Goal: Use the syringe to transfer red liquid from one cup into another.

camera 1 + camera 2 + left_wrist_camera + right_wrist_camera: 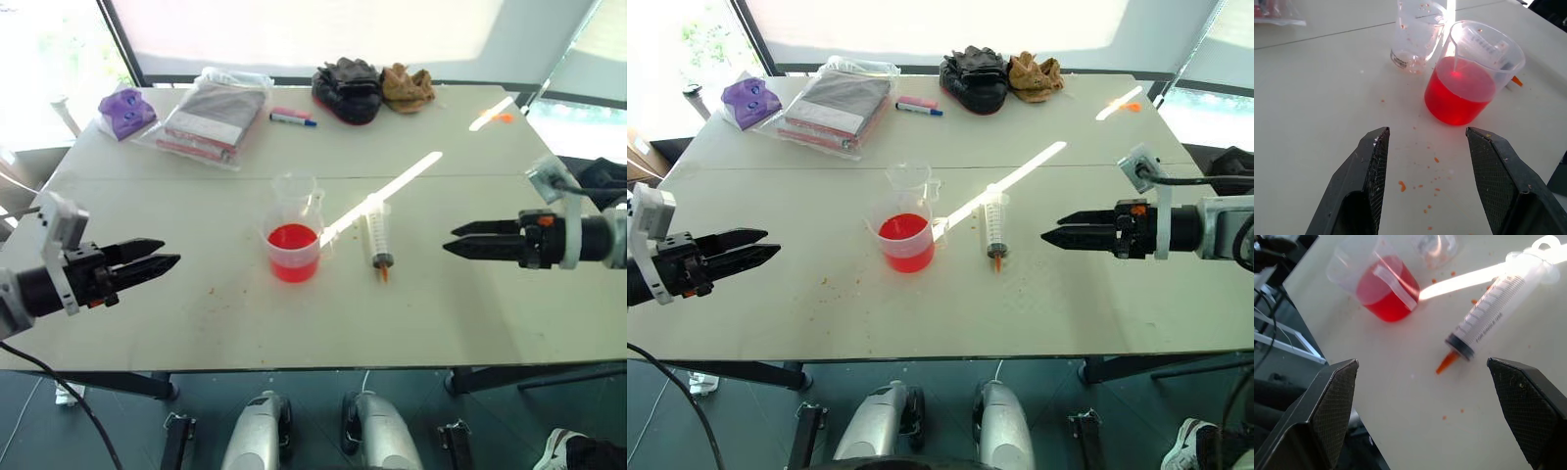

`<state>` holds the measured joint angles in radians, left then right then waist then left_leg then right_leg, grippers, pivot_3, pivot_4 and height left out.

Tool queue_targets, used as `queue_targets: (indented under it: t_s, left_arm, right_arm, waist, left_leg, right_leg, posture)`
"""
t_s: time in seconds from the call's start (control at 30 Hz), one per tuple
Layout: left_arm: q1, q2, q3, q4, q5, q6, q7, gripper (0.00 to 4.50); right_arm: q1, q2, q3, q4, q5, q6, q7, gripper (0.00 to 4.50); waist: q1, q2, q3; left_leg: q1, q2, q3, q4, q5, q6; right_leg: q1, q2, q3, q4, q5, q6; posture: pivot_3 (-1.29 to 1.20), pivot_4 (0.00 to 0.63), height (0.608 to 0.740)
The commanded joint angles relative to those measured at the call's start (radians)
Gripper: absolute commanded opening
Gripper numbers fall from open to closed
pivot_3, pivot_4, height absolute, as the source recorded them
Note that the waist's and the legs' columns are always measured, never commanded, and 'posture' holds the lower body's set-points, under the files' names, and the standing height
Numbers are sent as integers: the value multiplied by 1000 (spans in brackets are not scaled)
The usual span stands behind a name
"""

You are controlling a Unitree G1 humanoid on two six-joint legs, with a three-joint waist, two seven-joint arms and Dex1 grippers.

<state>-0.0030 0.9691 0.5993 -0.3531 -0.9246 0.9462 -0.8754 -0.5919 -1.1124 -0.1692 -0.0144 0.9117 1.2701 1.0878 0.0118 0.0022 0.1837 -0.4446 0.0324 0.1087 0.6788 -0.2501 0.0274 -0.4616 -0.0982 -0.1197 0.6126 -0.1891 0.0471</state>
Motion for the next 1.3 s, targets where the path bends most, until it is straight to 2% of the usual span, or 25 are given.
queue_targets:
  t_s: [0.03, 0.2, 0.3, 0.43, 0.73, 0.93, 1.07, 1.2, 1.3]
  left_arm:
    - [5, -3, -3, 4, 9, -26, -14, 2585]
    - [6, 22, -7, 9, 33, -40, -30, 2585]
    - [-11, 39, -19, 9, 37, -39, -37, 2585]
    - [-32, 27, -41, 15, 61, -59, -20, 2585]
    - [-28, 26, -54, 1, 70, -73, -33, 2585]
    - [-66, 66, -80, -8, 72, -72, -61, 2585]
    - [-168, 161, -133, 34, 97, -106, -145, 2585]
    - [-285, 172, -192, 100, 128, -152, -164, 2585]
    - [-321, 151, -195, 119, 147, -174, -145, 2585]
  right_arm:
    - [-31, -6, -10, -1, -5, 9, -8, 4408]
    - [-35, -17, 19, -28, -29, 40, -40, 4408]
    - [-128, 12, 60, 46, -38, 165, -102, 4408]
    - [-143, 46, 70, 26, -83, 110, -148, 4408]
    - [-197, 76, 87, 17, -98, 189, -202, 4408]
    - [-341, 132, 156, 66, -126, 306, -258, 4408]
    - [-610, 263, 301, 344, -174, 344, -343, 4408]
    - [-804, 395, 386, 651, -287, 332, -366, 4408]
    - [-874, 485, 496, 825, -390, 243, -314, 4408]
  waist:
    - [0, 0, 0]
    - [0, 0, 0]
    - [0, 0, 0]
    - [0, 0, 0]
    - [0, 0, 0]
    - [-4, 0, 0]
    - [-15, 1, 0]
    - [-22, 1, 0]
    - [-29, 0, 0]
  left_leg:
    - [0, 0, 0, 0, 0, 0]
    - [0, 0, 0, 0, 0, 0]
    - [0, 0, 0, 0, 0, 0]
    - [-1, 0, 0, -1, 0, 0]
    - [-1, 0, 1, 0, 0, 0]
    - [-1, 0, 1, 0, 0, 0]
    - [-2, 0, 1, 0, 0, 0]
    - [-2, 0, 2, -1, 2, 2]
    - [-3, 0, 3, -1, 2, 3]
  right_leg:
    - [0, 0, 0, 0, 0, 0]
    - [0, 0, 0, 0, 0, 0]
    - [0, -1, 0, 0, 0, 0]
    - [-1, 0, 0, 0, 0, 0]
    - [-1, 1, 0, 0, 0, 0]
    - [-1, 1, 0, 0, 0, 0]
    - [-3, 2, 1, 1, 1, -2]
    - [-3, 2, 0, 2, 1, -2]
    - [-3, 3, 1, 2, 3, 2]
  posture:
    - [0, 150, 740]
    - [0, 150, 740]
    - [0, 150, 740]
    - [0, 150, 740]
    - [0, 150, 740]
    - [0, 150, 740]
    - [0, 150, 740]
    - [0, 150, 740]
    - [0, 150, 740]
